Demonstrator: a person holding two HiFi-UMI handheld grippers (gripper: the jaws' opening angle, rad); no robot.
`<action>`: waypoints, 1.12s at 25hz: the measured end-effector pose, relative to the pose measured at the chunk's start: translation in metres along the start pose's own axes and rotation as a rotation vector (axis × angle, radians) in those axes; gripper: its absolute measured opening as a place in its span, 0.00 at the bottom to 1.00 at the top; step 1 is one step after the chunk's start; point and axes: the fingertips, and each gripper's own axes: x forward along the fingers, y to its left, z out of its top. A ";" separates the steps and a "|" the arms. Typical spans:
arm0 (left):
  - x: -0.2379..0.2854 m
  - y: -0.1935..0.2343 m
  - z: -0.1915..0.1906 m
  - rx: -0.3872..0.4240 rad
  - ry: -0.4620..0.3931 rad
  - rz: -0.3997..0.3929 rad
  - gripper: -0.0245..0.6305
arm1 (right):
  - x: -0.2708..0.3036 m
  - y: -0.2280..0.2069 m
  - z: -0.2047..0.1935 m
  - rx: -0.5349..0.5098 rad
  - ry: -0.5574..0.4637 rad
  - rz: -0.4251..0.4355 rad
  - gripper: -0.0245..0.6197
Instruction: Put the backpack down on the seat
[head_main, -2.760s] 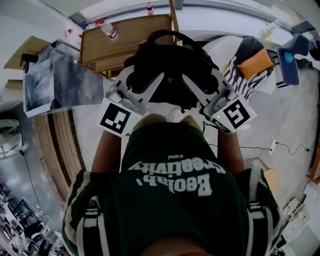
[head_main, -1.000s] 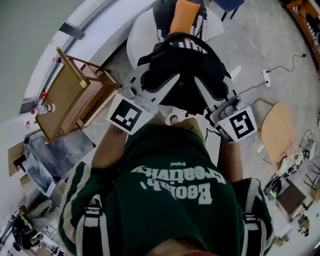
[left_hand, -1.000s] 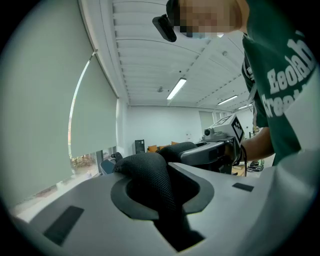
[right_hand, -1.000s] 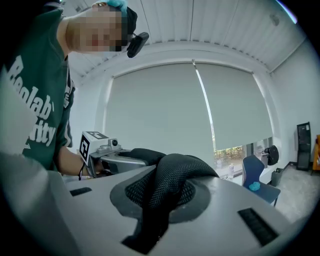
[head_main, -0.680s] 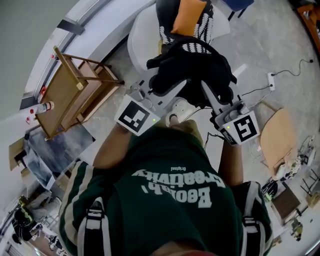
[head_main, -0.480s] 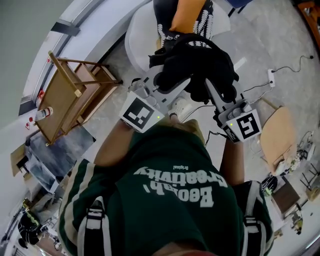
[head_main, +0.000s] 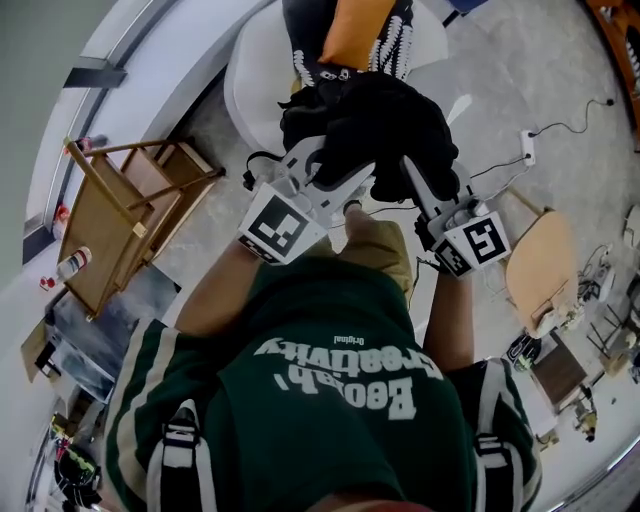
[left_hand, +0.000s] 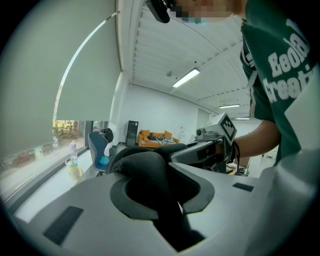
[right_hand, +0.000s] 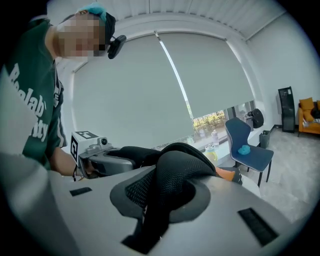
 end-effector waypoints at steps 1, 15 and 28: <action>0.002 0.006 -0.007 -0.011 0.011 0.005 0.18 | 0.007 -0.004 -0.003 0.018 0.001 0.006 0.15; 0.103 0.092 -0.128 -0.235 0.160 0.168 0.20 | 0.097 -0.129 -0.097 0.194 0.127 0.130 0.17; 0.200 0.161 -0.228 -0.244 0.230 0.268 0.25 | 0.166 -0.246 -0.186 0.151 0.253 0.043 0.35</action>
